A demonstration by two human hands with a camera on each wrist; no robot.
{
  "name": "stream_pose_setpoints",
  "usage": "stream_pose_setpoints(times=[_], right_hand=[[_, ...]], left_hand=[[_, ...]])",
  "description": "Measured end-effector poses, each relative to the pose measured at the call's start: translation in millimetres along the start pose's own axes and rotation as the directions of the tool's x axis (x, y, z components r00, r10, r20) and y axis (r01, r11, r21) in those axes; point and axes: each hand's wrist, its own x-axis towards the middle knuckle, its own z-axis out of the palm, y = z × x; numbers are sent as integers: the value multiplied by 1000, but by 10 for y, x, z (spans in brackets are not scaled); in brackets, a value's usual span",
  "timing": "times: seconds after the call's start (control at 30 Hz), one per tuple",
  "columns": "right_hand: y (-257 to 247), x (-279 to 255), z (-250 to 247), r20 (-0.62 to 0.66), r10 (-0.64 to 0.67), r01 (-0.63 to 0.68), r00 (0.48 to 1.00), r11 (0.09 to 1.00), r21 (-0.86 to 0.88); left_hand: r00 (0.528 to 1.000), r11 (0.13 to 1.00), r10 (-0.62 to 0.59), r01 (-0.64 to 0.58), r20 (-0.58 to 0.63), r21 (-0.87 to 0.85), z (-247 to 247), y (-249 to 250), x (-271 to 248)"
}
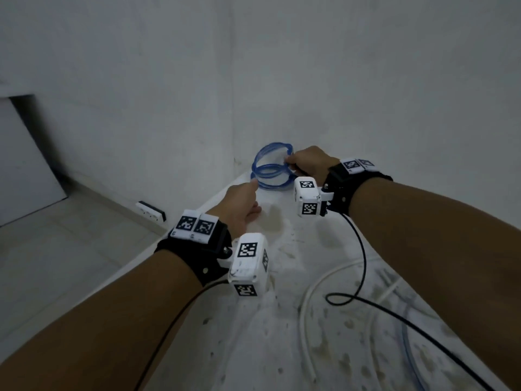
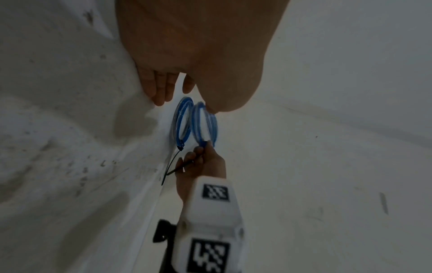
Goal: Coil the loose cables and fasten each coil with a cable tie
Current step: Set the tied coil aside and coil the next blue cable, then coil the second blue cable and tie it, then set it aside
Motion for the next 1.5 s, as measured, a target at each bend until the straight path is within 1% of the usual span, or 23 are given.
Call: stream_pose_setpoints(times=[0.07, 0.13, 0.2, 0.3, 0.37, 0.43, 0.53, 0.67, 0.77, 0.9, 0.97, 1.03, 1.1, 1.2, 1.27, 1.33, 1.4, 1.43, 1.47, 1.5], right_hand=[[89, 139, 62, -21, 26, -28, 999, 994, -106], [148, 213, 103, -59, 3, -16, 998, 975, -222], [146, 175, 111, -86, -34, 7, 996, 952, -305], [148, 132, 99, -147, -117, 37, 982, 888, -458], [169, 155, 120, -167, -156, 49, 974, 857, -513], [190, 167, 137, -186, -171, 44, 968, 840, -540], [212, 159, 141, -195, -160, 26, 968, 832, -554], [193, 127, 136, -133, -179, 50, 975, 757, -651], [174, 88, 123, -142, -215, 81, 966, 775, -627], [165, -28, 62, -145, -263, 111, 954, 758, -643], [181, -122, -34, -140, -266, 116, 954, 755, -645], [227, -289, -184, -150, -274, 113, 950, 748, -654], [305, -567, -406, -169, -300, 112, 939, 730, -674], [445, -1139, -807, -210, -331, 87, 920, 694, -715], [577, -1562, -1086, -270, -325, 36, 906, 696, -717], [741, -1966, -1366, -333, -292, -38, 897, 699, -714], [949, -2350, -1641, -391, -251, -110, 885, 705, -701], [1056, -2535, -1769, -429, -242, -144, 870, 708, -692], [1153, -2721, -1891, -480, -247, -179, 842, 710, -681], [1243, -2905, -2005, -537, -263, -208, 802, 719, -663]], left_hand=[[1000, 999, 17, -17, -17, 50, 32, -5, -2], [999, 996, 27, -25, -25, 85, 46, -6, 1], [999, 994, 47, -44, -18, 104, 56, -12, -1], [997, 990, 69, -66, -18, 123, 59, -29, -7], [997, 990, 76, -73, -16, 125, 47, -35, -22], [997, 990, 78, -75, -14, 119, 40, -41, -31], [997, 988, 77, -75, -11, 133, 31, -49, -48], [998, 985, 63, -58, -24, 160, 40, -60, -51], [998, 982, 60, -54, -30, 182, 60, -63, -49], [997, 977, 71, -66, -15, 205, 61, -66, -52], [997, 971, 82, -81, 3, 226, 65, -58, -78], [994, 956, 111, -111, 17, 270, 71, -52, -132], [987, 919, 153, -160, 48, 361, 116, -60, -218], [962, 810, 217, -273, 166, 519, 305, -111, -520], [932, 740, 254, -360, 259, 568, 487, -176, -781], [897, 710, 275, -432, 345, 557, 687, -236, -1060], [861, 705, 257, -478, 440, 524, 903, -306, -1310], [838, 699, 252, -503, 483, 508, 1011, -335, -1431], [818, 690, 245, -525, 521, 499, 1114, -362, -1553], [798, 677, 239, -545, 554, 494, 1212, -398, -1654]])
